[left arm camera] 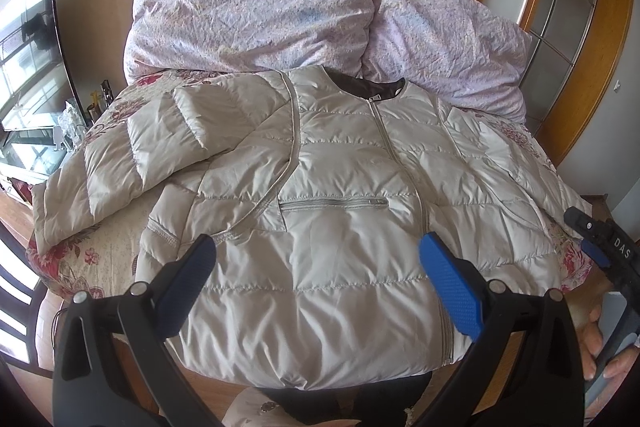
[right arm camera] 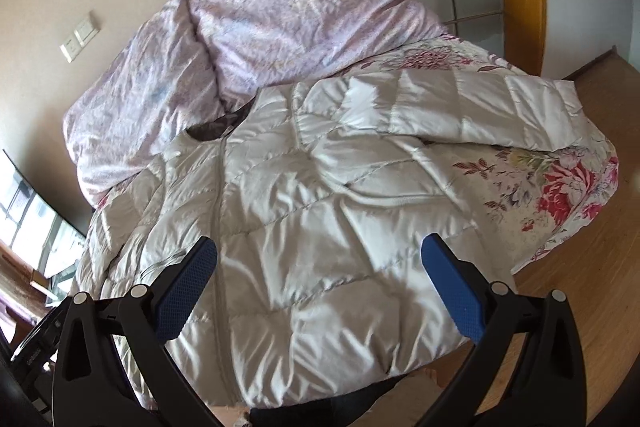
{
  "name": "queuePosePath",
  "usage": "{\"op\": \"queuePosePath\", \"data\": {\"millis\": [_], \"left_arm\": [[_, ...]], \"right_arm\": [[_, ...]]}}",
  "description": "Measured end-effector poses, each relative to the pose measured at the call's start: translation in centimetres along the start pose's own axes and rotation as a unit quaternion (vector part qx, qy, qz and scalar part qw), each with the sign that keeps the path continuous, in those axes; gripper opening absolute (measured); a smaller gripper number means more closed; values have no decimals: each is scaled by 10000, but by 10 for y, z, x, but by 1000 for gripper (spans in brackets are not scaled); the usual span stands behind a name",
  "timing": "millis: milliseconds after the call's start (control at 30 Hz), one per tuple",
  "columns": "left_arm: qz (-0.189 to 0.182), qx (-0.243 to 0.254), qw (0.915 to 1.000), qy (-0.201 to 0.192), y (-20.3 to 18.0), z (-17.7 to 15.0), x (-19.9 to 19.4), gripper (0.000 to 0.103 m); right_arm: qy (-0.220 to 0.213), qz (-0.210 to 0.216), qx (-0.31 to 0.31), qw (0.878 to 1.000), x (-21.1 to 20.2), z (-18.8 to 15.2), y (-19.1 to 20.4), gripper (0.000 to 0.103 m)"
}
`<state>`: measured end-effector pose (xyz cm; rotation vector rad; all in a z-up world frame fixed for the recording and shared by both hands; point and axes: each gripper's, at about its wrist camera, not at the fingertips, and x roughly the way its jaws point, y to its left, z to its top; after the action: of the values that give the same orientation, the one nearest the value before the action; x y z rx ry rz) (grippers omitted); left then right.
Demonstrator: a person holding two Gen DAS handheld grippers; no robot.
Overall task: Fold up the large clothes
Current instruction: 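Grasp the jacket sleeve cuff with the right gripper and lift it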
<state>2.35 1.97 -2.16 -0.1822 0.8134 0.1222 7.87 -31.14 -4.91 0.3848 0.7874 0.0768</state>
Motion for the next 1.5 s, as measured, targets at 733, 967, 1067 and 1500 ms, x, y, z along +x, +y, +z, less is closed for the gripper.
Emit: {"op": "queuePosePath", "data": {"millis": [733,967,1067,1500], "left_arm": [[-544,-78,9961,697,9,14,78,101],[-559,14,9960,701,4,16,88,101],[-512,-7,9963,695,5,17,92,101],[-580,-707,9954,283,51,12,93,101]], "right_arm": [[-30,-1025,3522,9303,91,59,-289,71],[-146,-1124,3677,9230,101,68,-304,44],[-176,-1223,3690,9212,101,69,-307,29],[-911,-982,1990,9708,77,146,-201,10]]}}
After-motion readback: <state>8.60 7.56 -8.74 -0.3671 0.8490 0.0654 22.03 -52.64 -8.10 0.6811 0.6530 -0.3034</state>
